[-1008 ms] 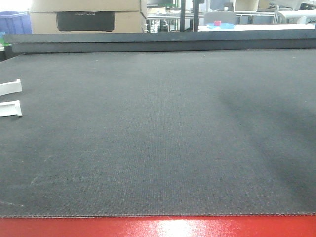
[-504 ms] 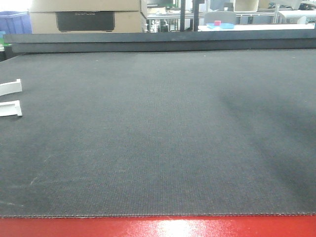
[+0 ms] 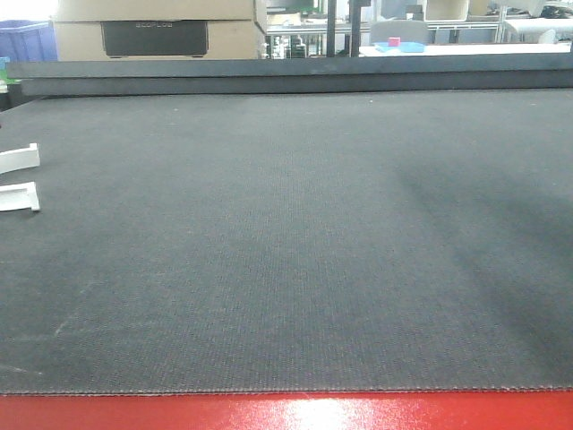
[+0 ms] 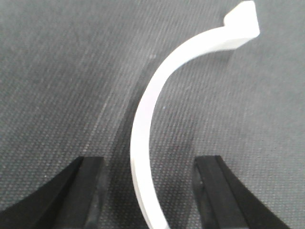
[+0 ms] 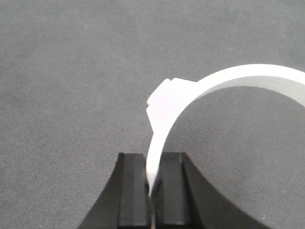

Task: Grab PVC pipe and place in blue bin
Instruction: 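Lift the white pipe halves off the table with both grippers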

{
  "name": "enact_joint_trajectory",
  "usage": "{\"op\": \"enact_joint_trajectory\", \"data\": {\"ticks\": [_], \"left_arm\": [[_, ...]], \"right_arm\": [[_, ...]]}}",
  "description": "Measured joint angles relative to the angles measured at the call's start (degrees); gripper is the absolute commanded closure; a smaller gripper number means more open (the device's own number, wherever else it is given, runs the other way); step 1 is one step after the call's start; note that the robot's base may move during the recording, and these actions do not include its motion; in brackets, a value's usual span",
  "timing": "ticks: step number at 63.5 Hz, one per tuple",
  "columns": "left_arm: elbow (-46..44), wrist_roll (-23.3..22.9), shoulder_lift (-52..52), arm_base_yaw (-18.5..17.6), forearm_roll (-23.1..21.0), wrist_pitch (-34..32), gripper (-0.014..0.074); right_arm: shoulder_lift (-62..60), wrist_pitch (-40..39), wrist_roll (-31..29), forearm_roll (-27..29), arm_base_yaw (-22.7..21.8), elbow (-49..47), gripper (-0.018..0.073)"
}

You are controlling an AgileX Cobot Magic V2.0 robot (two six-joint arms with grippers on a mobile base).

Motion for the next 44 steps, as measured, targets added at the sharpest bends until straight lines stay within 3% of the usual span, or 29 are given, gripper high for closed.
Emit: {"op": "enact_joint_trajectory", "data": {"ticks": [44], "left_arm": [[0.0,0.0,0.0,0.0,0.8,-0.6,0.0313]], "right_arm": [[0.0,-2.0,0.0,0.0,0.0,0.0,0.0727]]}}
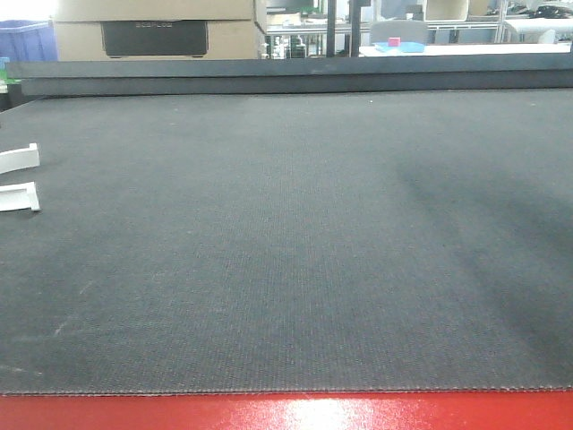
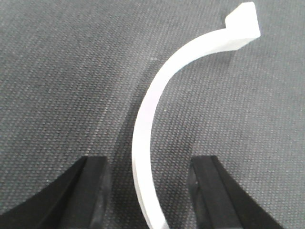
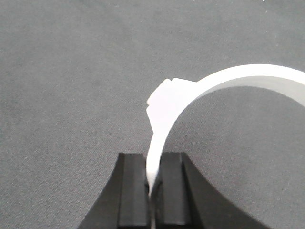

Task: Grab PVC pipe and place in blue bin
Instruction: 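Lift the white pipe halves off the table with both grippers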

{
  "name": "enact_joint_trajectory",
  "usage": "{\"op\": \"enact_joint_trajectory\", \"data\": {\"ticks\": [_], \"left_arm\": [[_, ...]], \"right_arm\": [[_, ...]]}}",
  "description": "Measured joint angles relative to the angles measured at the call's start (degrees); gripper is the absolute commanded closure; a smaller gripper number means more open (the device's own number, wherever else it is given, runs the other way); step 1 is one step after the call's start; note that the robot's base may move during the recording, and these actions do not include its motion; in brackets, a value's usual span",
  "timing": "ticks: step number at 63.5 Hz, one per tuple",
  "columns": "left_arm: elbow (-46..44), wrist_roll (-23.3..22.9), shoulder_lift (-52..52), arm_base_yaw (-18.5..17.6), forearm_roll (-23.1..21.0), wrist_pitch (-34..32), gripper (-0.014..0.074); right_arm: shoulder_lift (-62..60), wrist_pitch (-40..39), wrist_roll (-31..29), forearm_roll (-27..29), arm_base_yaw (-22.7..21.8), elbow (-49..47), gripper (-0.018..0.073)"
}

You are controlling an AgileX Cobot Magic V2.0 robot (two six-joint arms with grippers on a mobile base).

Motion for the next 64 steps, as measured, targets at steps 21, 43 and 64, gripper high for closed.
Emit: {"op": "enact_joint_trajectory", "data": {"ticks": [21,43,64], "left_arm": [[0.0,0.0,0.1,0.0,0.6,0.0,0.0326],[-0.5,0.0,1.1,0.0,1.2,0.7,0.0342],[-1.0,0.1,1.6,0.2,1.5,0.9,0.0675]], "right_arm": [[0.0,-1.4,0.0,0.0,0.0,0.0,0.0727],[0.0,-1.9,0.0,0.0,0.0,0.0,0.0727],[0.0,-2.5,0.0,0.0,0.0,0.0,0.0727]]}}
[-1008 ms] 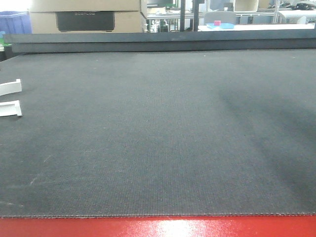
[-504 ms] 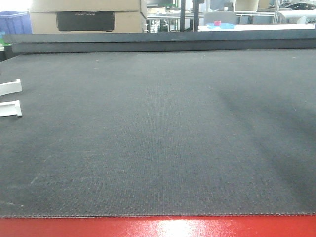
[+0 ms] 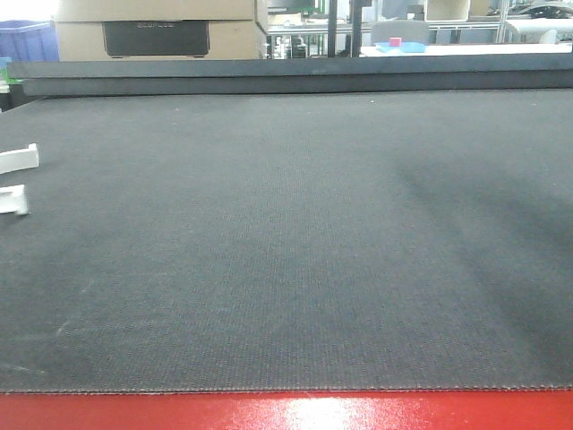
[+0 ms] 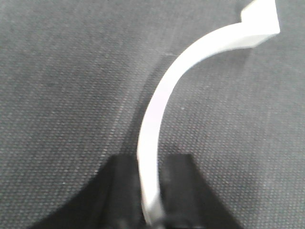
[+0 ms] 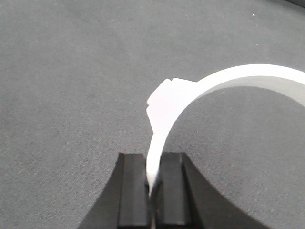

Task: Grab PVC pipe and place in blue bin
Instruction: 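Lift the white pipe halves off the table with both grippers, then turn the base away from the table holding both pipe halves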

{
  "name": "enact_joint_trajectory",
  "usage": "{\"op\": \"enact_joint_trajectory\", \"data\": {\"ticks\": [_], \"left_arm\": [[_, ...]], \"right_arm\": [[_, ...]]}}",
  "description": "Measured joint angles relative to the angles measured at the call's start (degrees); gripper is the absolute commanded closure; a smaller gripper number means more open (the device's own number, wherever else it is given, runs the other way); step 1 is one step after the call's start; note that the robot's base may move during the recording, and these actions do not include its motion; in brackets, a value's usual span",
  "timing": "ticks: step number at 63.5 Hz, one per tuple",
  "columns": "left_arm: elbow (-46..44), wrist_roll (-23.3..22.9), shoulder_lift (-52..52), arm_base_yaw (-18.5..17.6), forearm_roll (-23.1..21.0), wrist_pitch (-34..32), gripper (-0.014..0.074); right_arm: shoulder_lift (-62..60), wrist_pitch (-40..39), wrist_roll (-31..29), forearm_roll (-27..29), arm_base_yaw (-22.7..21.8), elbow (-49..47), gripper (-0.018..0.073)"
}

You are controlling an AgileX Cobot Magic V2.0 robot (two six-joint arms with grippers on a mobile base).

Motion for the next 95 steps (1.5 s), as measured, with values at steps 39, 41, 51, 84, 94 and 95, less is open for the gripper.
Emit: {"op": "enact_joint_trajectory", "data": {"ticks": [39,41,51,84,94,95], "left_arm": [[0.1,0.4,-6.1,-0.1,0.0,1.6,0.0708],[0.1,0.4,-7.2,-0.1,0.1,1.4,0.0708],[0.1,0.5,-13.2,-1.0,1.9,1.0,0.0708],[4.4,0.5,-34.6,-8.4,6.2,-0.2,0.0708],[10.6,0.5,-43.1,-10.5,6.4,-2.9,0.0708],[11.4,0.5,-43.9,-10.7,6.4,-2.9,0.0708]], "right_arm": [[-3.2,-0.1,0.1,0.0,0.0,0.0,0.0727],[-3.6,-0.1,0.3,0.1,0.0,0.0,0.0727],[-5.5,0.1,1.6,1.5,0.0,0.0,0.0727],[-19.9,-4.3,3.5,2.6,0.0,7.1,0.0715],[-26.9,-6.3,4.0,2.6,0.0,12.8,0.0715],[-27.6,-6.4,4.0,2.6,0.0,13.2,0.0715]]}}
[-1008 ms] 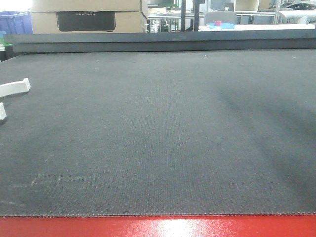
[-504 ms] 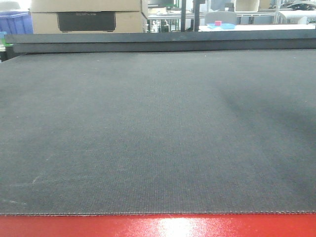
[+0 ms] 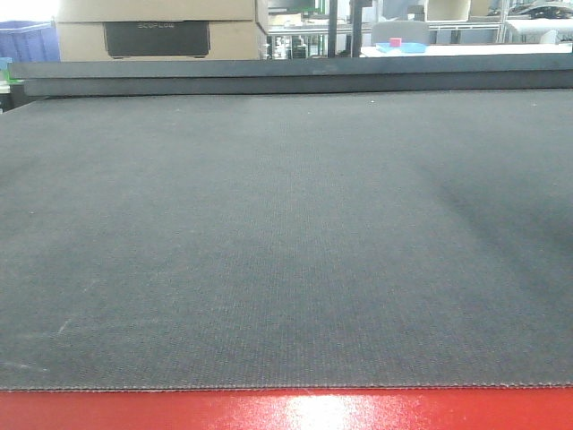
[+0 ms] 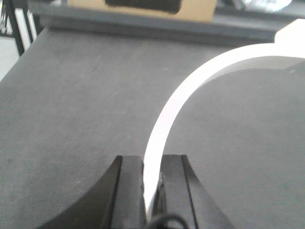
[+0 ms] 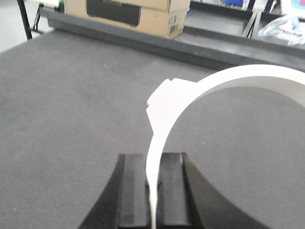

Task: Grab PVC pipe and place in blue bin
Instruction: 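Turn the base away from the table holding both pipe halves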

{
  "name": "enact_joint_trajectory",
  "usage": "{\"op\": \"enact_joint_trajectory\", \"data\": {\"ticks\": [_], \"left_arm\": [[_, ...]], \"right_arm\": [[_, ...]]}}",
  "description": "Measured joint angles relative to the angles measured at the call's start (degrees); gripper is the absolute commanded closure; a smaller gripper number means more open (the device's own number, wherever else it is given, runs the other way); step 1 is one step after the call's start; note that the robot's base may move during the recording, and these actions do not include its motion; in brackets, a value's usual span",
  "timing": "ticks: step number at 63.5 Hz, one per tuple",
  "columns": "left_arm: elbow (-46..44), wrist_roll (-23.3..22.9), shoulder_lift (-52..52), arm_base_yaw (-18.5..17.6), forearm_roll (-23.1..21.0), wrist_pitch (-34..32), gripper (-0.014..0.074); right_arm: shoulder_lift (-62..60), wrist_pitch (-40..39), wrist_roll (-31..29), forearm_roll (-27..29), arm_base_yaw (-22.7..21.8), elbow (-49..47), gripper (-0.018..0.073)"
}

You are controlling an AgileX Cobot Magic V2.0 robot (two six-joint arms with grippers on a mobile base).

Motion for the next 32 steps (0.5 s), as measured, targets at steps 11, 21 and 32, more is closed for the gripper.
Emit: {"op": "enact_joint_trajectory", "data": {"ticks": [11,21,32], "left_arm": [[5.9,0.0,-11.5,-1.7,0.0,-1.0,0.0708],[11.8,0.0,-21.9,-1.7,0.0,-1.2,0.0708],[16.3,0.0,-31.5,-1.7,0.0,3.5,0.0708]], "right_arm": [[-7.4,-0.2,0.8,0.0,0.0,4.5,0.0715],[-12.8,-0.5,1.0,0.0,0.0,7.2,0.0715],[-18.1,-0.5,1.2,0.0,0.0,10.8,0.0715]]}}
